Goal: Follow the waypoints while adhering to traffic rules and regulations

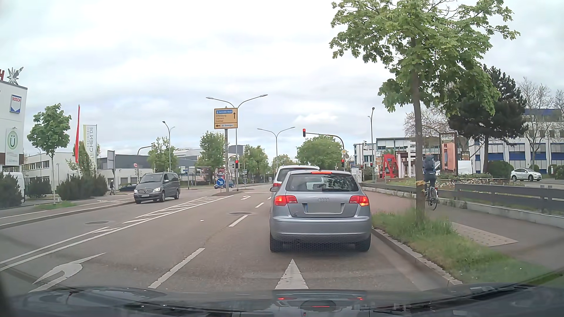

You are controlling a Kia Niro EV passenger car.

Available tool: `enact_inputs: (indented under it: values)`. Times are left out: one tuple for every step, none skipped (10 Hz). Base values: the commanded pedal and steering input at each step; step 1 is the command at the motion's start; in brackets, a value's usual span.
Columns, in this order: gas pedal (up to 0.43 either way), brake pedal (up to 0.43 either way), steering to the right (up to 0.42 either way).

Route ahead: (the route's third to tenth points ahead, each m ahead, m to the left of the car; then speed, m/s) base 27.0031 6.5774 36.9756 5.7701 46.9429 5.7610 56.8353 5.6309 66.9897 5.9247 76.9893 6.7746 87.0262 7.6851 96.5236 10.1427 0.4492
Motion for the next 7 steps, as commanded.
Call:
enact_inputs:
  values:
    - [0.0, 0.067, 0.001]
    - [0.0, 0.067, 0.001]
    - [0.0, 0.067, 0.001]
    - [0.0, 0.067, 0.001]
    - [0.0, 0.073, 0.001]
    - [0.0, 0.073, 0.001]
    - [0.0, 0.067, 0.001]
